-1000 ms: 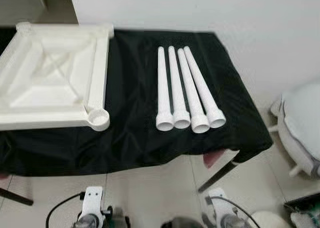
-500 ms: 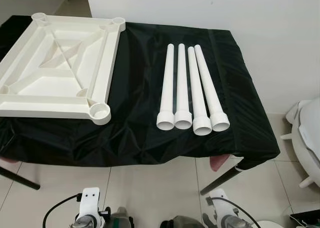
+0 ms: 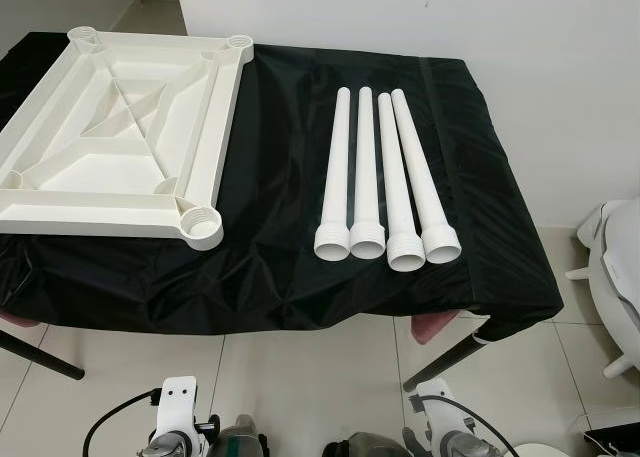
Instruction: Building children table
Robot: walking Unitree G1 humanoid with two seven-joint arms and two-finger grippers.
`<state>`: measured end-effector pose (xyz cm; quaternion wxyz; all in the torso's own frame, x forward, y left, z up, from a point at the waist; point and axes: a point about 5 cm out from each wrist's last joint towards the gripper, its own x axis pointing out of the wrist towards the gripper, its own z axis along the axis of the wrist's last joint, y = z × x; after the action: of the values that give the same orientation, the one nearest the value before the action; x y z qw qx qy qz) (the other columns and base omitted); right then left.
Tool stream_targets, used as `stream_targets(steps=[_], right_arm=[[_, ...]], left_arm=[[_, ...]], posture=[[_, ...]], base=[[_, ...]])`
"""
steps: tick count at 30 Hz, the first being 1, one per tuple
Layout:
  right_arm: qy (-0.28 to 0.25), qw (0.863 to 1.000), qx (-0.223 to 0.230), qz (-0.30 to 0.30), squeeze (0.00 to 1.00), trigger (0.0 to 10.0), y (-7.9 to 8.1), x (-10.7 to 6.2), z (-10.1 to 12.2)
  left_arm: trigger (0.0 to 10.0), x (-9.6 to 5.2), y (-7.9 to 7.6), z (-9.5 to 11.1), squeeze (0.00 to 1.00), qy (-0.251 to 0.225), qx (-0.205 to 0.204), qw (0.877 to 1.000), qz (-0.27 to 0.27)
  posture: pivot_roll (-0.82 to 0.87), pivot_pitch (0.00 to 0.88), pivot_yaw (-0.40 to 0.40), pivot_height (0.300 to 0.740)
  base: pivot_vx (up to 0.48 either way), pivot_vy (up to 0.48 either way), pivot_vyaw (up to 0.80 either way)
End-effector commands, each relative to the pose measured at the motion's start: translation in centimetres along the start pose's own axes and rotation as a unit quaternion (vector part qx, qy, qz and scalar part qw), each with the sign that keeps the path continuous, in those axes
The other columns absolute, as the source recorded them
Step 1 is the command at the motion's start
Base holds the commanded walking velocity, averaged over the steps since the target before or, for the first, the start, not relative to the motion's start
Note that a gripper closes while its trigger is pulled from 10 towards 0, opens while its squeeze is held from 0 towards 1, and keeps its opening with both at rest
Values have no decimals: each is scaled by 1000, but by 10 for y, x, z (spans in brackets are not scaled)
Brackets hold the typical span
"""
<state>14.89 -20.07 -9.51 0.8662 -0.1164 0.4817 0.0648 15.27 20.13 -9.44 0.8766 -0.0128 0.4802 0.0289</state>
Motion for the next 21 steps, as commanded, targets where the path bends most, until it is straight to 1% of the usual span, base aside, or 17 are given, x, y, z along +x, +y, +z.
stream_targets(steps=[1, 12, 15, 18, 21], right_arm=[[9, 1000, 3, 4, 0, 10000, 5, 0, -4], [9, 1000, 2, 5, 0, 10000, 4, 0, -3], [9, 1000, 1, 5, 0, 10000, 4, 0, -3], [7, 1000, 1, 4, 0, 10000, 2, 1, 0], [5, 1000, 0, 4, 0, 10000, 1, 1, 2]], left_arm=[[10000, -1, 1, -7, 0, 15, -3, 1000, 3], [10000, -2, 3, -9, 0, 17, -8, 1000, 4], [10000, -2, 3, -10, 0, 17, -8, 1000, 5], [10000, -2, 3, -11, 0, 17, 2, 1000, 7], [10000, -2, 3, -11, 0, 16, 0, 1000, 5]], posture=[[74, 0, -23, 740], [78, 0, -24, 740], [80, 0, -26, 740], [81, 0, -26, 740], [80, 0, -26, 740]], base=[[0, 311, 0], [0, 298, 0], [0, 0, 0], [0, 0, 0], [0, 0, 0]])
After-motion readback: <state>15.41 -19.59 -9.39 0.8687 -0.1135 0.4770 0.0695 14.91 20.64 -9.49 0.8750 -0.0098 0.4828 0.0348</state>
